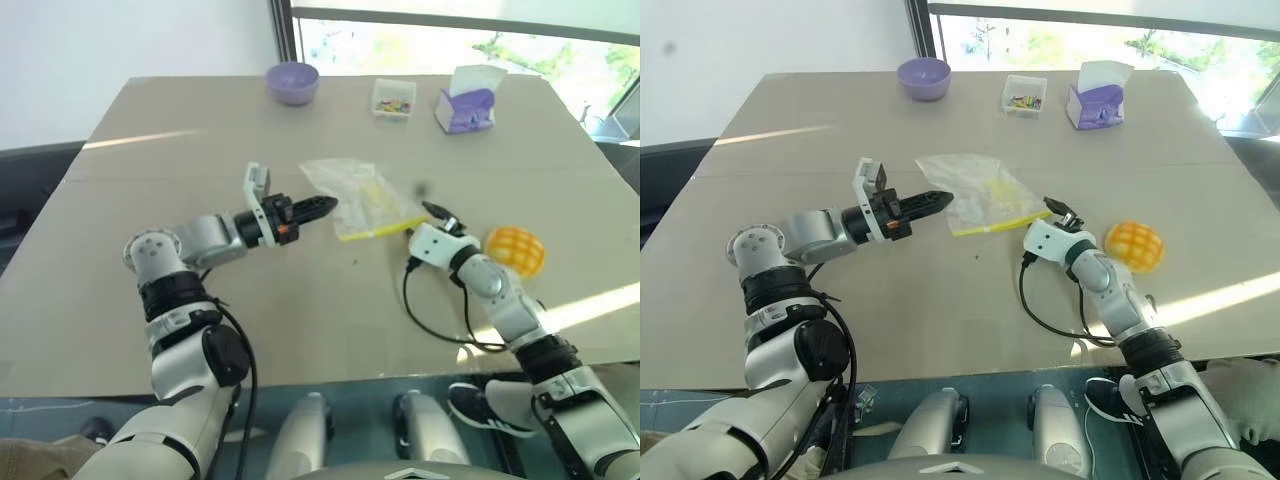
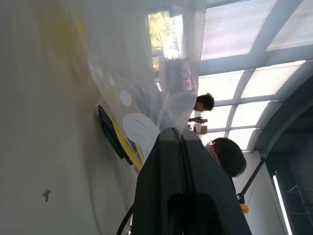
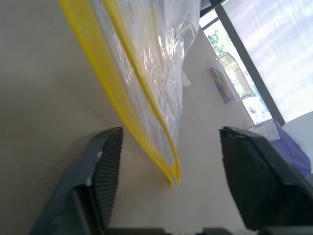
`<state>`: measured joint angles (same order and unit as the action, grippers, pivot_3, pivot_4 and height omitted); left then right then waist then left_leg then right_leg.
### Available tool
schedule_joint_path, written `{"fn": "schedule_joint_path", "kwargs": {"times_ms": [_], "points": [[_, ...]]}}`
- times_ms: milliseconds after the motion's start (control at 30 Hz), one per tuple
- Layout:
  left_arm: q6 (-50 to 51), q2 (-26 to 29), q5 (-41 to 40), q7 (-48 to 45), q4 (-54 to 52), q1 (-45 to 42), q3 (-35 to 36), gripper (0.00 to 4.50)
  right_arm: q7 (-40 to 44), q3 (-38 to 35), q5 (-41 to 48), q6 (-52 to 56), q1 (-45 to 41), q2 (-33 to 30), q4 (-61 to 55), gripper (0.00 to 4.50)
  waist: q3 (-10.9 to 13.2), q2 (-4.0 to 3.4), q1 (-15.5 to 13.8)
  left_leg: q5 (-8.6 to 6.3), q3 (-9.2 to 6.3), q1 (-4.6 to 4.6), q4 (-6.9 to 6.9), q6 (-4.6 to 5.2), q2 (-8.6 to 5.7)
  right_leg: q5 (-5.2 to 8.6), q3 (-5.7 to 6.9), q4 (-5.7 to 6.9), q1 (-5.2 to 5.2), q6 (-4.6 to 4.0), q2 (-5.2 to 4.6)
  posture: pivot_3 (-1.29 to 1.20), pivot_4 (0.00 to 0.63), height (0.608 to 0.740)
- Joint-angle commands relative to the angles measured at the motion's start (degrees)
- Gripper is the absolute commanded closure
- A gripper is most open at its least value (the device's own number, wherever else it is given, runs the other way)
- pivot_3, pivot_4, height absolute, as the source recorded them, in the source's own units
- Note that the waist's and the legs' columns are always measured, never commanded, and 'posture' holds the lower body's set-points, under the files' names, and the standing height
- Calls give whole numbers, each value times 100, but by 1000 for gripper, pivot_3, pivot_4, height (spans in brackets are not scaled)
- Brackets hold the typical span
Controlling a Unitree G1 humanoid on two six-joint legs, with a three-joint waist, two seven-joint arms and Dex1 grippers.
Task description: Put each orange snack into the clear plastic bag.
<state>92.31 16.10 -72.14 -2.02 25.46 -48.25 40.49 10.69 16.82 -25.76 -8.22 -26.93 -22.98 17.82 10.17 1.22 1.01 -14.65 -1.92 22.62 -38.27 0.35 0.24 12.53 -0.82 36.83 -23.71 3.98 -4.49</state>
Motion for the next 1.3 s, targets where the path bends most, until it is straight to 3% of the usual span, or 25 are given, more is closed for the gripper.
{"fn": "schedule_joint_path", "kwargs": {"times_ms": [33, 100, 267, 467, 567, 733, 967, 1300], "points": [[18, -10, -261, 112, -60, -93, 104, 4500, -136, -28, -51, -233, -159, 30, 31, 3753, 0, 0, 5, 0, 0, 0, 0, 0, -1, 0, -1, 0, 0, 0, 0, 0, 150, 740], [18, 12, -299, 152, -75, -90, 107, 4500, -147, -52, -49, -257, -184, 53, 41, 4398, 0, 0, 8, 0, 0, 0, 0, 0, -1, 0, 1, 0, 0, 0, 0, 0, 150, 740], [-162, 404, -20, -466, -854, 224, -466, 4500, -160, -256, 80, -181, -212, 71, -182, 4398, 0, -1, 45, 0, 2, 0, 0, -1, 0, 0, 3, 1, 0, 0, 1, 0, 150, 740], [-1283, 1485, 785, -2535, -2275, 971, -1963, 4500, -365, -559, 57, 705, -118, 349, -955, 4398, 1, -2, 127, 1, -1, 1, 9, -3, 2, 0, -7, 2, -8, 0, 1, 0, 150, 740], [-2368, 2159, 1476, -3714, -2686, 1215, -2492, 3685, -13, -624, 121, 1167, -216, 370, -1321, 4500, 1, -3, 123, 3, 2, 1, 11, -6, 3, 0, -3, 3, -9, -2, 4, 0, 150, 740], [-5291, 2705, 3353, -5006, -3386, 1465, -3398, 1442, 144, -666, 17, 1921, -409, 420, -1632, 4500, 2, -5, 82, 2, 16, 8, 14, -5, 1, 1, 1, -4, -11, -3, 1, 0, 150, 740], [-6589, 2795, 4551, -5415, -4081, 1952, -4284, 1442, 194, -602, -180, 2739, -548, 521, -1857, 4500, 3, -6, 87, -12, 21, 19, 21, 21, 2, 1, 0, -13, -17, -3, 2, 0, 150, 740], [-6104, 2297, 5476, -4425, -4303, 1680, -4953, 1442, 224, -454, -286, 3234, -653, 666, -2056, 4500, 3, -6, 111, -14, 15, 17, 16, 27, 7, 1, 3, -1, -18, -1, 11, 0, 150, 740]]}}
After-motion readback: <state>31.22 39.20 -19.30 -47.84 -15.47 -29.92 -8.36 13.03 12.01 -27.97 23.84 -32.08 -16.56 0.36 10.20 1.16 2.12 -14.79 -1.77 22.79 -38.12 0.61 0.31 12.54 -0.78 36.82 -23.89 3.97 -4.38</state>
